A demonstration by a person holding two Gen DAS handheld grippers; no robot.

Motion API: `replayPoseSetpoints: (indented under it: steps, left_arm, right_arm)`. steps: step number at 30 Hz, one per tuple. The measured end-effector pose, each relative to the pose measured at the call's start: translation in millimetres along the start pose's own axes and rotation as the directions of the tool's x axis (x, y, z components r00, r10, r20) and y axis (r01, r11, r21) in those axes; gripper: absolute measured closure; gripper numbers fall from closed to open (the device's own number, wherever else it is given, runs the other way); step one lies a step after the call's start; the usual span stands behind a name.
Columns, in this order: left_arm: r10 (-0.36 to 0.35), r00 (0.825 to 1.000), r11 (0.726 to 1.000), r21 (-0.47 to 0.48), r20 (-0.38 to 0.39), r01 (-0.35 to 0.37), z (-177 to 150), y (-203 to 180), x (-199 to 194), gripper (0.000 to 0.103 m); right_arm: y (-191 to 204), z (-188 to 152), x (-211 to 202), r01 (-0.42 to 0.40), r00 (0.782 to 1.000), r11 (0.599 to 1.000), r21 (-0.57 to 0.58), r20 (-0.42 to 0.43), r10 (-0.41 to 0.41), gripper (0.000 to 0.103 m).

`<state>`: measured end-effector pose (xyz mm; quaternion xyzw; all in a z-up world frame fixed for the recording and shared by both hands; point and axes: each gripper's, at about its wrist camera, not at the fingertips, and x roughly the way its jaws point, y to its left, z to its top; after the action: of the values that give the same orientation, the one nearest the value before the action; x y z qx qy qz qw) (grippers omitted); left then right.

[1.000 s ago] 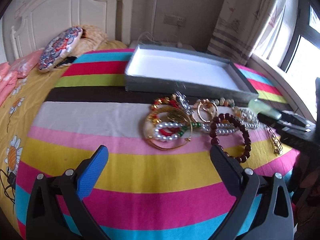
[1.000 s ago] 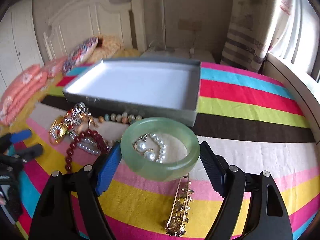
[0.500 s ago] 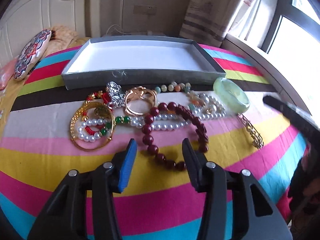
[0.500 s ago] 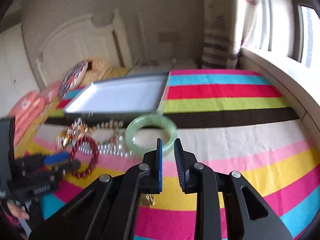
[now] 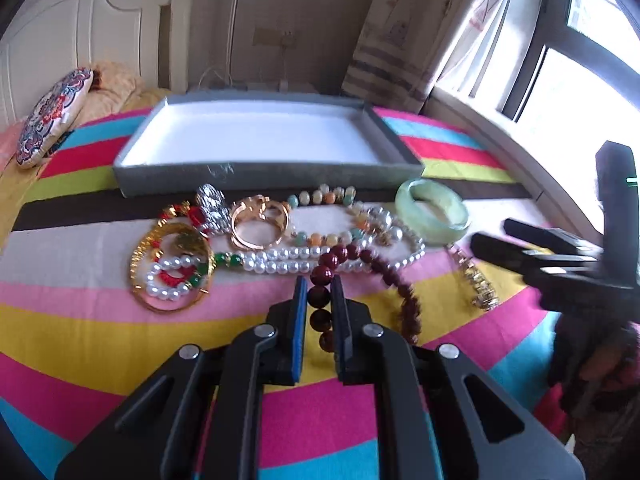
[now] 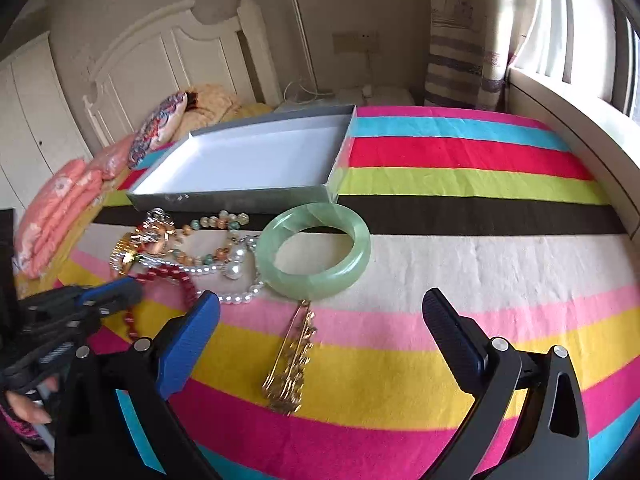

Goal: Organize jewelry
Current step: 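Grasp the dark red bead bracelet with the left tool while the right tool grasps the jade bangle, then carry both into the white box and open both tools to release them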

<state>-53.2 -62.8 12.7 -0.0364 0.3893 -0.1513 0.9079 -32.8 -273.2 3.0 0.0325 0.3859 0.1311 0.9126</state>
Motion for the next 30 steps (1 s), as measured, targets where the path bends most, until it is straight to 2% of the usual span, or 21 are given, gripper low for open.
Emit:
replayPoseSetpoints:
  steps: [3, 7, 11, 15, 21, 26, 30]
  left_arm:
    - [0.017, 0.999, 0.999, 0.039, 0.041, -0.019, 7.5, -6.1, -15.1, 0.092]
    - [0.027, 0.994, 0.996, 0.084, 0.109, -0.036, 22.6, -11.5, -42.4, 0.092]
    - [0.055, 0.987, 0.987, 0.141, 0.153, -0.077, 37.2, -15.4, -60.3, 0.092]
    - [0.080, 0.980, 0.980, 0.164, 0.184, -0.111, 70.8, -9.9, -64.8, 0.092]
    - [0.063, 0.987, 0.985, 0.147, 0.146, -0.085, 120.2, 8.3, -45.2, 0.092]
    - [0.121, 0.987, 0.973, 0.181, 0.110, -0.140, 143.8, 9.5, -13.7, 0.092]
    - [0.150, 0.986, 0.974, 0.159, 0.076, -0.161, 163.0, 20.6, 13.8, 0.092]
  right_arm:
    - [3.6, 11.2, 21.0, 0.032, 0.998, 0.999, -0.036, -0.052, -0.034, 0.007]
    - [8.7, 21.4, 35.5, 0.044, 0.996, 0.997, -0.067, -0.072, -0.048, 0.021]
    - [14.4, 26.6, 50.1, 0.049, 0.993, 0.994, -0.094, -0.106, -0.059, 0.021]
    - [22.2, 27.7, 55.3, 0.076, 0.990, 0.987, -0.139, -0.106, -0.092, 0.026]
    - [10.0, 26.7, 41.2, 0.025, 0.998, 0.997, -0.073, -0.049, -0.029, 0.026]
    - [-6.8, 31.1, 22.1, -0.070, 0.997, 0.997, 0.023, 0.012, 0.070, 0.026]
    - [0.7, 53.7, 17.1, -0.069, 0.995, 0.998, 0.001, 0.066, 0.069, 0.026]
